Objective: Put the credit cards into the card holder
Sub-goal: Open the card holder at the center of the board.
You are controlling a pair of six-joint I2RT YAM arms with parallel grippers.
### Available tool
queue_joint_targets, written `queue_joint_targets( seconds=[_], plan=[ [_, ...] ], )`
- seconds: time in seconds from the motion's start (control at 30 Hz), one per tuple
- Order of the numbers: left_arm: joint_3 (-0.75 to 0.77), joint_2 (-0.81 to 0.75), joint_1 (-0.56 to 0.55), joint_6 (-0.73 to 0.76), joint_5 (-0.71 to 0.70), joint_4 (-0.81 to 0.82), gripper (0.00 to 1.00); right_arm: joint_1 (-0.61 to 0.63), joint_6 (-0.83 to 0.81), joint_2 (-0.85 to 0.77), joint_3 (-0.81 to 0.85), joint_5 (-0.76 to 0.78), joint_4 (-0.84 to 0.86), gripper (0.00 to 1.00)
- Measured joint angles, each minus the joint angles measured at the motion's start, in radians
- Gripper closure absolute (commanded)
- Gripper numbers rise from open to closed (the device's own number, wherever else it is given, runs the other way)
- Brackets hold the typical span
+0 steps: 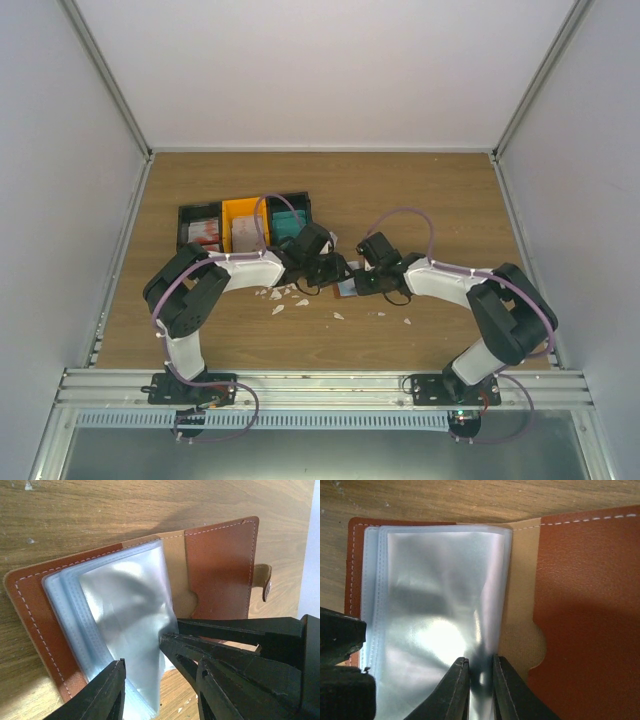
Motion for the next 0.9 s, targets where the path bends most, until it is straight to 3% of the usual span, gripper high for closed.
queue_joint_targets(
  seconds=[0.9],
  plan=[
    [-0.002,0.051,0.0,-0.027,0.056,0.053,0.61,-0.207,0.096,-0.122,-0.188,-0.383,0.162,0.98]
  ],
)
